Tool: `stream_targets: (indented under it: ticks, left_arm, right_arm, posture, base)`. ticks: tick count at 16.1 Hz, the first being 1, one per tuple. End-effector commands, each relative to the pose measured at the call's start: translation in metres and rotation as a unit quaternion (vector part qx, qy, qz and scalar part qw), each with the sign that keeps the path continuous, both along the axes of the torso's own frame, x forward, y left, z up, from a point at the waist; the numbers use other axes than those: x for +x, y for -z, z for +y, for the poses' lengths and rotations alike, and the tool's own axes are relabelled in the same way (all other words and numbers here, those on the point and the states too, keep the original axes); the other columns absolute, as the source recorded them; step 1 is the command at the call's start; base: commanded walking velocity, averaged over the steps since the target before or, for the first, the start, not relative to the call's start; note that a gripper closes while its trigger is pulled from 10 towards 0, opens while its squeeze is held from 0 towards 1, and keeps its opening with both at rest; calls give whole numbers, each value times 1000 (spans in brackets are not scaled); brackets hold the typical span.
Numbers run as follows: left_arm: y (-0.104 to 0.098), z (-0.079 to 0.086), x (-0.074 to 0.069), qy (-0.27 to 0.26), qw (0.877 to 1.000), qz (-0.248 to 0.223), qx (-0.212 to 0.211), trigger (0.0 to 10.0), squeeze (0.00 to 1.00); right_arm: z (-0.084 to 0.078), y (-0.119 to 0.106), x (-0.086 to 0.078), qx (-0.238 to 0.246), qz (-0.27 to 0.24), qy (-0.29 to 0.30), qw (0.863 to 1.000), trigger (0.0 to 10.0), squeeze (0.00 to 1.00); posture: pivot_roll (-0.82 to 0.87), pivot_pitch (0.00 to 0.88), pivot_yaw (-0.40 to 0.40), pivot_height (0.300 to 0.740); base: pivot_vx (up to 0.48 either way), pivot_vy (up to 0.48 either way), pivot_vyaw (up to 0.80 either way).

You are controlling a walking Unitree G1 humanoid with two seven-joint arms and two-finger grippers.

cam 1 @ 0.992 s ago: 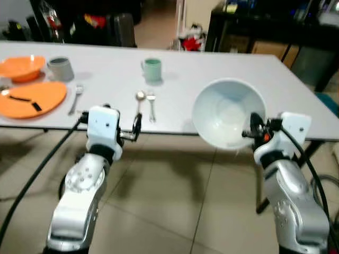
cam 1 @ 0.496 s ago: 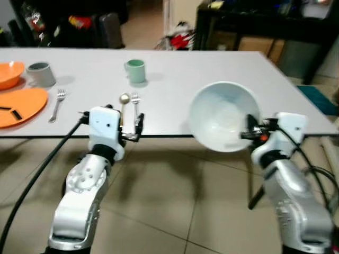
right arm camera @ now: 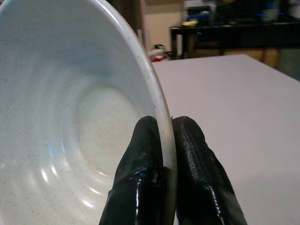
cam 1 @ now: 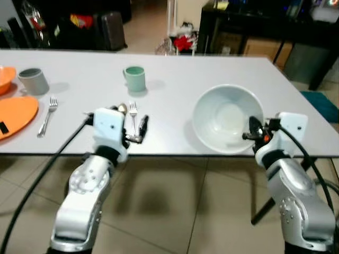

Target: Setting the table

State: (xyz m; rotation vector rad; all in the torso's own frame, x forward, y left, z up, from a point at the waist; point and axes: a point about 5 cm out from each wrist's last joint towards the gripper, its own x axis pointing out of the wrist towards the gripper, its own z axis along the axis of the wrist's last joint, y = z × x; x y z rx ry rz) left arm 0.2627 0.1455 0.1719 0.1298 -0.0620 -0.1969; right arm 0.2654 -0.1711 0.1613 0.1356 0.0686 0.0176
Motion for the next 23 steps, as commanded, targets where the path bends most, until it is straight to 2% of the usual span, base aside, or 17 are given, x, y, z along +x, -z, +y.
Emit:
stream_targets:
  ticks: [1,7,23]
  left_arm:
    - [-1,4,0,-2,1000,-2,2,10000,0]
    - [-3,4,-1,0,1000,-4,8,10000,0]
    - [-3,9,-4,-4,1000,-2,16,10000,0]
  right_arm:
    - [11,-10,1,6,-24,-24,999,10000,0]
    - [19,-6,2,16,-14,-52,998,10000,0]
    - [23,-2,1,26,-3,-63,998,10000,0]
  posture:
    - [-64,0,-23,740]
    - [-54,0,-22,740]
    - [-41,0,-20,740]
  base:
    - [360,0,0]
    - [363,0,0]
    - [361,0,0]
